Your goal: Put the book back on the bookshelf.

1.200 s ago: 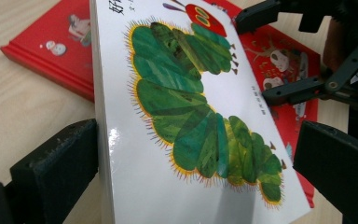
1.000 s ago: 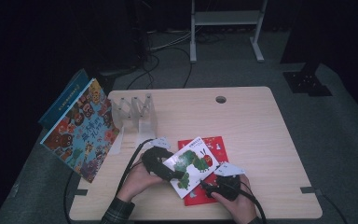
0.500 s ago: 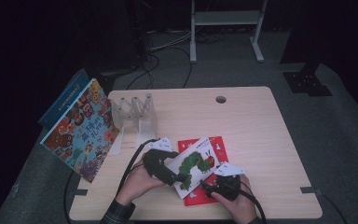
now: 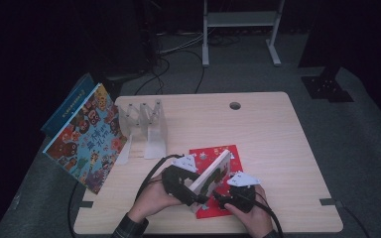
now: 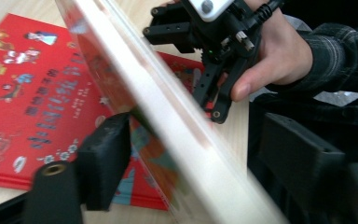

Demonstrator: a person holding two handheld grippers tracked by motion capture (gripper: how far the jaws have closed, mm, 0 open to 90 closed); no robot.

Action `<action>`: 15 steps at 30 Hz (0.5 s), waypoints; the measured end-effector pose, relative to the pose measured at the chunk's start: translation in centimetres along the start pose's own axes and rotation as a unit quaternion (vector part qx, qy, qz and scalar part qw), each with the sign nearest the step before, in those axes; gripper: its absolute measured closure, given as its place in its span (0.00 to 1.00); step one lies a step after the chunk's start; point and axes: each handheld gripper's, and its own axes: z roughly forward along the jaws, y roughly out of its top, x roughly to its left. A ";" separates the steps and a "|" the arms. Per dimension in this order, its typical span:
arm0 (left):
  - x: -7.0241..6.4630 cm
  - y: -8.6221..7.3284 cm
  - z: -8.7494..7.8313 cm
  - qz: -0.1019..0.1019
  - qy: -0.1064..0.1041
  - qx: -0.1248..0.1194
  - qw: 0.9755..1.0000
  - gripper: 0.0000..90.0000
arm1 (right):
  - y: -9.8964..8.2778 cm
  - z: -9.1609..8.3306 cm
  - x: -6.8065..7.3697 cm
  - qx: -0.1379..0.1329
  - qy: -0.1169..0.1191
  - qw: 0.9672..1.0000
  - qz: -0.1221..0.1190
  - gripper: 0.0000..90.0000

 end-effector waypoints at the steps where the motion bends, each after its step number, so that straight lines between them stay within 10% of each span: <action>1: -0.1 0.0 0.0 0.001 0.000 0.001 1.000 0.34 | 0.0 0.0 0.0 0.000 0.000 1.000 0.000 0.17; 15: 0.0 -0.2 -0.3 0.005 0.078 0.027 0.997 0.57 | 0.0 0.0 0.0 0.000 0.000 1.000 0.000 0.17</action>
